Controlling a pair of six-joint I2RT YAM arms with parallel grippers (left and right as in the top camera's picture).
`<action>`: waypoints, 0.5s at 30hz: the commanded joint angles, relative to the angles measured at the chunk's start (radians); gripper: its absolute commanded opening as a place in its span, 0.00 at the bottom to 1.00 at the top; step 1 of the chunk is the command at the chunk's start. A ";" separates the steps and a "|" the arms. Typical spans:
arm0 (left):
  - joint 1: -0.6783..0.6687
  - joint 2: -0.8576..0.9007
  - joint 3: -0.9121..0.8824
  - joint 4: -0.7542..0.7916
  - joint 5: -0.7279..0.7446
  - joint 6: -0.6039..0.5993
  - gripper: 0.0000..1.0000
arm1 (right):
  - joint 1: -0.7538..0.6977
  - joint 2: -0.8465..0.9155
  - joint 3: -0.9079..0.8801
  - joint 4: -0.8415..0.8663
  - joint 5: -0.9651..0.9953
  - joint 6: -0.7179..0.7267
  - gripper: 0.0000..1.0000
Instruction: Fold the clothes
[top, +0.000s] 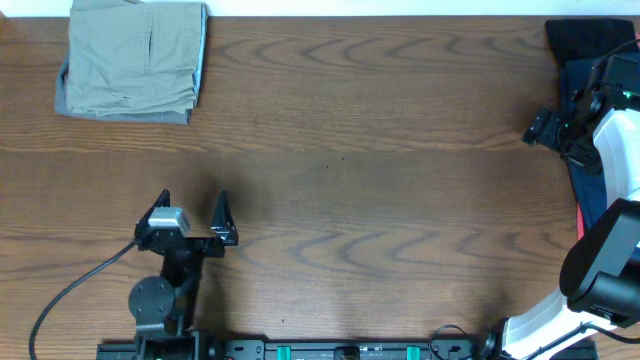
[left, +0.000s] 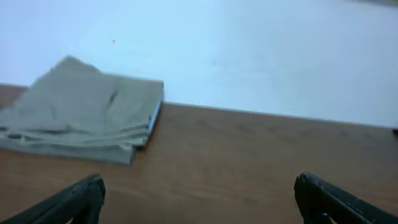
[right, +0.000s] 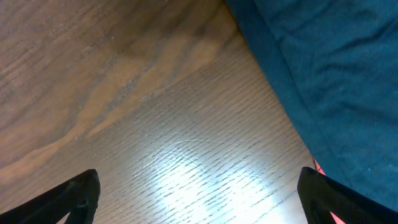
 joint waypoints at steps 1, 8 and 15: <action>0.011 -0.040 -0.058 0.057 0.005 0.010 0.98 | -0.005 -0.013 0.010 0.000 0.010 -0.011 0.99; 0.013 -0.121 -0.071 -0.038 -0.007 0.045 0.98 | -0.005 -0.013 0.010 -0.001 0.010 -0.011 0.99; 0.013 -0.122 -0.071 -0.189 -0.010 0.051 0.98 | -0.005 -0.013 0.010 0.000 0.010 -0.011 0.99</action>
